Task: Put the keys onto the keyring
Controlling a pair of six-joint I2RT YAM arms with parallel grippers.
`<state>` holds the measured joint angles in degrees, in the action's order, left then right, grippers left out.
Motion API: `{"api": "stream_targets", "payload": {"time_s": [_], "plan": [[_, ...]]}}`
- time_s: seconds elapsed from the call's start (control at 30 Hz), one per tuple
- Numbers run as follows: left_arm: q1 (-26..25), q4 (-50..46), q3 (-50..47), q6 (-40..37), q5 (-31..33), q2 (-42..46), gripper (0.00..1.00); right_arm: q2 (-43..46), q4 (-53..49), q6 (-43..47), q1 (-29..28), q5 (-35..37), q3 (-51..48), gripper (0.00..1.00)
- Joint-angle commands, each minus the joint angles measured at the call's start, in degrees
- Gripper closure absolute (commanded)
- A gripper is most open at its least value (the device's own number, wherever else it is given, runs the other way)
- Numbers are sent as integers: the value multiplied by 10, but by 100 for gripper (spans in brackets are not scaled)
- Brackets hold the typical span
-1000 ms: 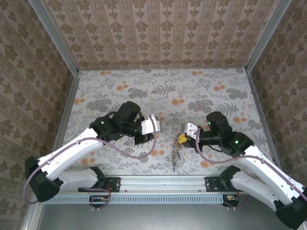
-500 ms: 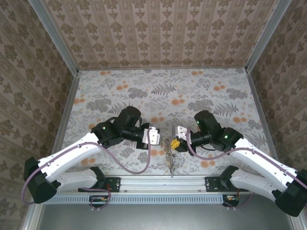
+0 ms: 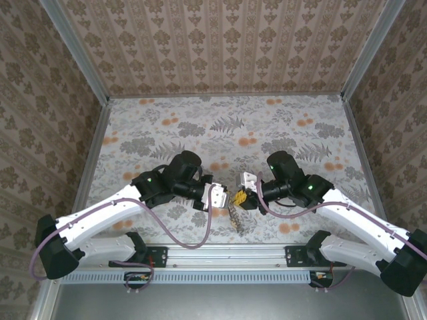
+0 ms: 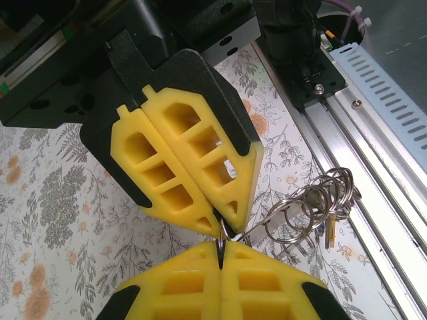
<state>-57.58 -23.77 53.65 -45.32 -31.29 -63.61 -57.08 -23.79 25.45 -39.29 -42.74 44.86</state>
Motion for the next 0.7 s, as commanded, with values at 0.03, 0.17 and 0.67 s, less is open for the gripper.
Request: {"api": "stream_targets", "payload": {"time_s": [0.03,0.17,0.67], "plan": [[-8,-1,-1,-20,-1,-1,100,7,30,-13,-2,-29,18,100],[-9,-1,-4,-21,2,3,100,12,32,-20,2,-25,16,100],[-11,0,-27,-35,17,22,100,29,56,-53,31,-47,6,100]]}}
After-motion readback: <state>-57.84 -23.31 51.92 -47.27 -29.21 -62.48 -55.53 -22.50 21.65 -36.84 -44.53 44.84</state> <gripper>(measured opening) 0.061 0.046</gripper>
